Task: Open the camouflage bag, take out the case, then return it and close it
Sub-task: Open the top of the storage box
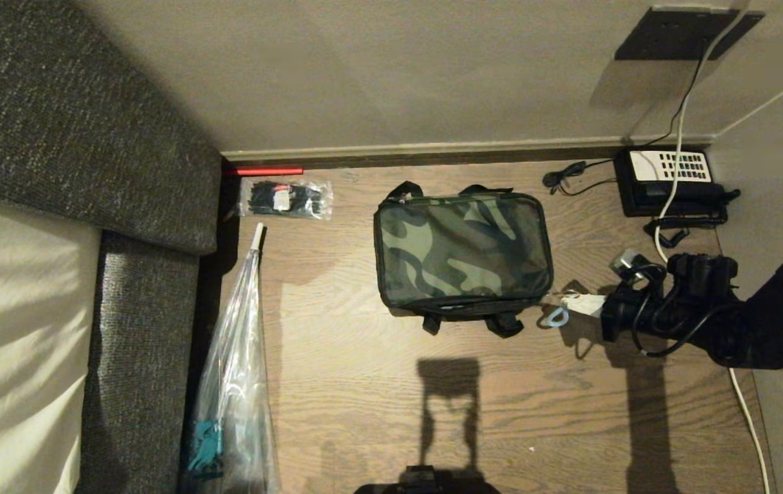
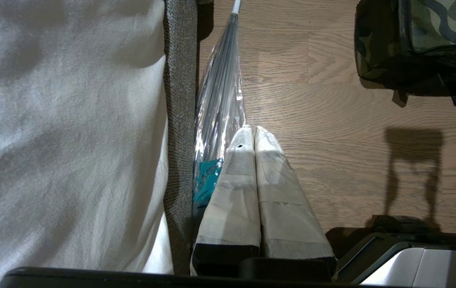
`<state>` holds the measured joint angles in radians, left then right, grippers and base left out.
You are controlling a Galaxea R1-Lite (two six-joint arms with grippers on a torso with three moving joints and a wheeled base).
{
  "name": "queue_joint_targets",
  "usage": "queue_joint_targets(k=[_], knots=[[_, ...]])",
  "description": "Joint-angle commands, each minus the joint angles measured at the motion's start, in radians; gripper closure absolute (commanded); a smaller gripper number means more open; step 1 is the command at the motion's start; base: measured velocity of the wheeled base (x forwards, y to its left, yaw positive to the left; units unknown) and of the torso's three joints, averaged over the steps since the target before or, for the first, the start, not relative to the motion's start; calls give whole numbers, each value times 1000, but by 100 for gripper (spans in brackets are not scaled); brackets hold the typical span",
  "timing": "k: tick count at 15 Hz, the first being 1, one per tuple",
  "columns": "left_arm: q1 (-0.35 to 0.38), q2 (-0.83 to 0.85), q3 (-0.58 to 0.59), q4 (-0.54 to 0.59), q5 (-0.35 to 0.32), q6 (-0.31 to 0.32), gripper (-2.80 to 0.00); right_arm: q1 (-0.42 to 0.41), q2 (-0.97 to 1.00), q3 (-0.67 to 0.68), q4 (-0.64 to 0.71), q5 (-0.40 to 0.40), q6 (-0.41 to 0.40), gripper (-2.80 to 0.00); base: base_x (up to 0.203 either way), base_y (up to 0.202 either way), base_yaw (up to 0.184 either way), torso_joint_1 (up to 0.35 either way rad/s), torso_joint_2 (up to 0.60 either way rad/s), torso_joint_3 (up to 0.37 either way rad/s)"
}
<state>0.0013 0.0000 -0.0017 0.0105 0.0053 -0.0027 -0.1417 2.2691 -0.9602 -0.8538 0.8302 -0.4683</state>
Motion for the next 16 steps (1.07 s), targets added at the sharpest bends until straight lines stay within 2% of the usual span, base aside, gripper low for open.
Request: queue_joint_targets(k=[1, 3, 16], knots=[[0, -1, 0, 0, 0, 0, 0, 1, -20, 0, 12, 6, -1, 0, 0, 0, 0, 0, 0, 0], [0, -2, 0, 0, -1, 0, 0, 1, -34, -2, 54, 9, -1, 0, 0, 0, 0, 0, 0, 0], [0, 0, 0, 0, 1, 0, 0, -4, -30, -93, 80, 10, -3, 0, 0, 0, 0, 0, 0, 0]])
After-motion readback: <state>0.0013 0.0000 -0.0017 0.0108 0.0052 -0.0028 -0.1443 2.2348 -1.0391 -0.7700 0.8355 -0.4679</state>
